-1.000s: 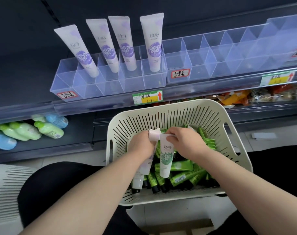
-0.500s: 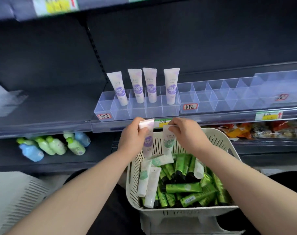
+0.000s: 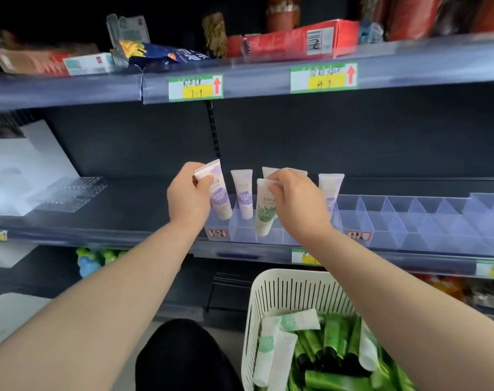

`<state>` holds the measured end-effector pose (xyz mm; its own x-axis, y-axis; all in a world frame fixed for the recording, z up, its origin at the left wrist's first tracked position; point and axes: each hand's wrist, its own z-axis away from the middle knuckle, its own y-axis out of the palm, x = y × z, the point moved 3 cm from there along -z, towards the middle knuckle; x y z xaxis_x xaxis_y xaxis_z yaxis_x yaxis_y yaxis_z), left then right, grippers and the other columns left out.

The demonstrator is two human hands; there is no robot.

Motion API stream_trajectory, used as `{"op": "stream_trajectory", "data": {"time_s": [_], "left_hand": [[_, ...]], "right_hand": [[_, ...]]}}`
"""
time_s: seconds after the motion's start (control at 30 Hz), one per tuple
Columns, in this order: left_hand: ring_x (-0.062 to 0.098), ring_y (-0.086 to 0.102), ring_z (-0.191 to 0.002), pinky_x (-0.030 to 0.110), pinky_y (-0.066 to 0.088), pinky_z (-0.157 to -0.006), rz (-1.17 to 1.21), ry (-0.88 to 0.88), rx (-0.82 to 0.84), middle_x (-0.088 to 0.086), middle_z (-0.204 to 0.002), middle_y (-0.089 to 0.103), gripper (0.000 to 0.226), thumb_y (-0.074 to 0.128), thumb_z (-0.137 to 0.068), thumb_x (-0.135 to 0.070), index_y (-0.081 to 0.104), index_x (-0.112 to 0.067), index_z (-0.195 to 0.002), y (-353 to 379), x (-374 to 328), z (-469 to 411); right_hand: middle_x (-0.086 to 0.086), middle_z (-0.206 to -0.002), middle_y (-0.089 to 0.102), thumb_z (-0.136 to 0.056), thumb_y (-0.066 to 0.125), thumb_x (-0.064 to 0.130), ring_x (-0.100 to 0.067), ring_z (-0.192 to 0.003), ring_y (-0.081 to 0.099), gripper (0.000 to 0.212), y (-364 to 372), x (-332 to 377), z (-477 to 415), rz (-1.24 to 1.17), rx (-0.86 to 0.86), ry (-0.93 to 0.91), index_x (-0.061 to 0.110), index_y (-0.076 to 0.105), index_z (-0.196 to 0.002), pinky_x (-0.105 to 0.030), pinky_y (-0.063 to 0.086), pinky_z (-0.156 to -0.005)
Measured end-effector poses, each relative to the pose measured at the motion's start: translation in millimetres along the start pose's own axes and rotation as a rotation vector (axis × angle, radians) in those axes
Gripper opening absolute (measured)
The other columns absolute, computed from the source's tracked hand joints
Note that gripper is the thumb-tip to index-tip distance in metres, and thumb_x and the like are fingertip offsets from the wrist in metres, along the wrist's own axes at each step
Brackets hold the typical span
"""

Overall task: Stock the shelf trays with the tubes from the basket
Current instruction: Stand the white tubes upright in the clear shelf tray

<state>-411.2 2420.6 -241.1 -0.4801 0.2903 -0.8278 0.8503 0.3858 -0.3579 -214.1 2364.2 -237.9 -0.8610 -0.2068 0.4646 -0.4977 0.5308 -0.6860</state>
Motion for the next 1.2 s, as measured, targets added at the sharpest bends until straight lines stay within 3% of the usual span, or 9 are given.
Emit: {"op": "stream_trajectory", "data": {"time_s": [0.33,0.6,0.73,0.9,1.07,1.2], "left_hand": [[0.02,0.06,-0.082,0.042,0.055,-0.072,-0.069,-0.069,0.078,0.001,-0.089,0.062,0.014,0.048,-0.092,-0.009,0.058,-0.019,-0.094,30,33,-71],[0.026,0.063,-0.091,0.048,0.058,-0.077,-0.212,-0.144,0.324,0.007,-0.098,0.063,0.018,0.046,-0.094,-0.009,0.058,-0.022,-0.096,65,65,-97],[0.025,0.061,-0.089,0.042,0.056,-0.076,-0.241,-0.146,0.366,0.009,-0.103,0.062,0.02,0.042,-0.096,-0.01,0.057,-0.022,-0.1,73,71,-105],[0.018,0.056,-0.097,0.02,0.043,-0.062,-0.243,-0.12,0.335,0.004,-0.118,0.056,0.032,0.04,-0.099,-0.007,0.054,-0.021,-0.125,70,73,-107],[0.021,0.054,-0.116,0.03,0.046,-0.089,-0.29,-0.031,0.267,0.005,-0.131,0.054,0.036,0.05,-0.097,-0.01,0.049,-0.019,-0.132,49,70,-102],[0.024,0.048,-0.118,0.034,0.041,-0.082,-0.601,0.17,0.272,0.003,-0.131,0.05,0.033,0.056,-0.095,-0.02,0.053,-0.019,-0.129,24,60,-87]], "right_hand": [[0.003,-0.102,0.06,-0.098,0.042,0.017,-0.016,-0.09,0.053,0.019,45,-2,-41,-0.101,0.064,0.051,0.019,0.059,-0.106,-0.036,0.048,-0.069],[0.003,-0.102,0.062,-0.096,0.045,0.017,-0.016,-0.09,0.054,0.017,64,-12,-59,-0.111,0.128,0.043,0.019,0.06,-0.105,-0.038,0.049,-0.074],[0.004,-0.104,0.061,-0.097,0.045,0.017,-0.012,-0.087,0.05,0.019,71,-11,-63,-0.068,0.145,0.043,0.021,0.059,-0.108,-0.031,0.043,-0.068],[0.003,-0.103,0.061,-0.097,0.044,0.016,-0.016,-0.092,0.053,0.02,73,-7,-67,-0.071,0.124,0.065,0.022,0.06,-0.107,-0.033,0.046,-0.07],[0.003,-0.101,0.062,-0.096,0.044,0.015,-0.016,-0.092,0.054,0.019,75,9,-72,-0.132,0.056,0.034,0.021,0.061,-0.104,-0.037,0.048,-0.073],[0.003,-0.103,0.063,-0.097,0.046,0.019,-0.016,-0.094,0.056,0.018,82,26,-77,-0.142,0.042,-0.008,0.02,0.062,-0.106,-0.038,0.049,-0.075]]}}
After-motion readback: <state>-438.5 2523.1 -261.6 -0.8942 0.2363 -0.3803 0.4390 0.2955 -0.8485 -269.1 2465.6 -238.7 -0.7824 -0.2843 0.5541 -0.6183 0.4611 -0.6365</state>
